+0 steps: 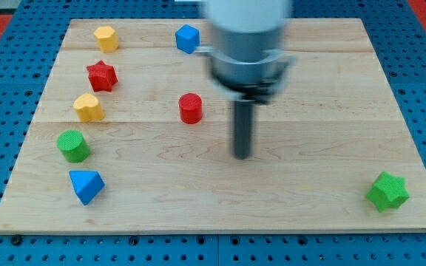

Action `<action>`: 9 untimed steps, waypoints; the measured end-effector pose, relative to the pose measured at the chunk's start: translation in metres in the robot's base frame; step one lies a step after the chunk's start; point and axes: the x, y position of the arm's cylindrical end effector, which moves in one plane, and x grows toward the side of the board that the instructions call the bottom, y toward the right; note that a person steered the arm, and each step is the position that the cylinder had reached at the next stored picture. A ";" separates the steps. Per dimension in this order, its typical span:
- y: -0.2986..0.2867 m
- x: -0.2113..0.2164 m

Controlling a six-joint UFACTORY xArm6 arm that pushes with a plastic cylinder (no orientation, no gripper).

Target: Place the green star below the red circle

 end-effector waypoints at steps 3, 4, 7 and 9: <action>0.204 0.067; 0.165 0.087; 0.101 0.082; 0.107 0.047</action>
